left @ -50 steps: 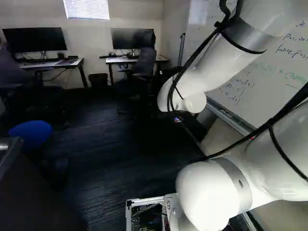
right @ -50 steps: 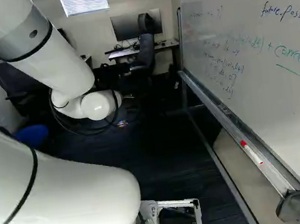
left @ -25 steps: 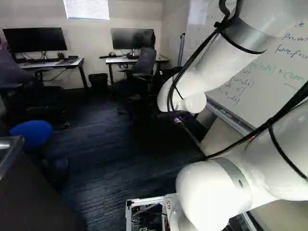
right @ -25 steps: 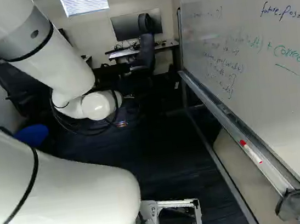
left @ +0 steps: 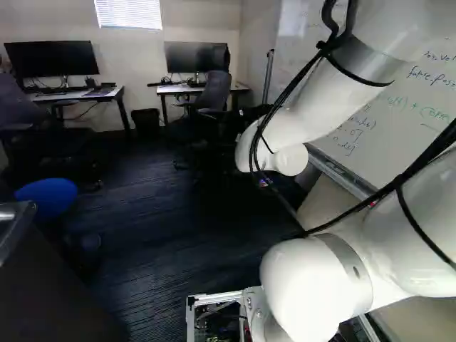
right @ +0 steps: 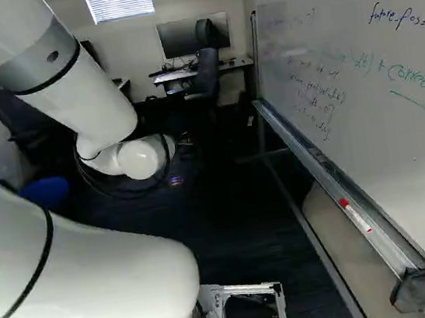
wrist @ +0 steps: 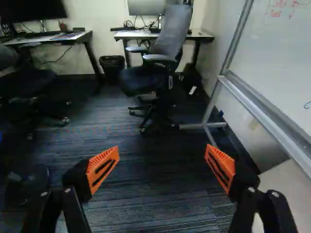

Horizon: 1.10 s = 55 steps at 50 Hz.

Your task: Open the door and move inside

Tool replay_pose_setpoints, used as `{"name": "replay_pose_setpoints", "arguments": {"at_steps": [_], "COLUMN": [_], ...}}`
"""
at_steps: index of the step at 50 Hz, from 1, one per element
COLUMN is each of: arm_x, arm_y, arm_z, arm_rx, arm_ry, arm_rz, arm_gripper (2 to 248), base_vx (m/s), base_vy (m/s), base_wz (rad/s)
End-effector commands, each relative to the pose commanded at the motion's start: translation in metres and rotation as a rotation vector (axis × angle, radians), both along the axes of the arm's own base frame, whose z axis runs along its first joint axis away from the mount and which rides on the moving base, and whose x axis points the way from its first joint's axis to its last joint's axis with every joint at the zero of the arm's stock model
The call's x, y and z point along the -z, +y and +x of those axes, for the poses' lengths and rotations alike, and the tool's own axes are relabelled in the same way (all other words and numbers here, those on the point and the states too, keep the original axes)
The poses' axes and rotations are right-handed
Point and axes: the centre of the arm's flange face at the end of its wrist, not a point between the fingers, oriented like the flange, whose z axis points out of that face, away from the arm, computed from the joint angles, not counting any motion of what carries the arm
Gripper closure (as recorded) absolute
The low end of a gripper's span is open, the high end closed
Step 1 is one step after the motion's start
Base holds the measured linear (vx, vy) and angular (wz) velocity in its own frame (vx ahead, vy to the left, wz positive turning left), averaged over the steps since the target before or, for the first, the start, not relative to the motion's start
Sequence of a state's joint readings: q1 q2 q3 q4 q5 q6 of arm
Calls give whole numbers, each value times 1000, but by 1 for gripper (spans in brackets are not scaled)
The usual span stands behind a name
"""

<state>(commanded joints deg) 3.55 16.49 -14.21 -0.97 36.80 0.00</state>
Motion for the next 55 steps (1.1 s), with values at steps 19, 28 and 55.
{"name": "replay_pose_setpoints", "arguments": {"at_steps": [19, 28, 55], "arm_x": [22, 31, 47], "arm_y": [-10, -13, -20], "arm_z": [-19, -29, -46], "arm_rx": [32, 47, 73], "arm_ry": [-26, -38, -58], "arm_rz": [6, 8, 11], "arm_gripper": [3, 3, 3], "base_vx": [0, 0, 0], "base_vy": [0, 0, 0], "base_wz": [0, 0, 0]}}
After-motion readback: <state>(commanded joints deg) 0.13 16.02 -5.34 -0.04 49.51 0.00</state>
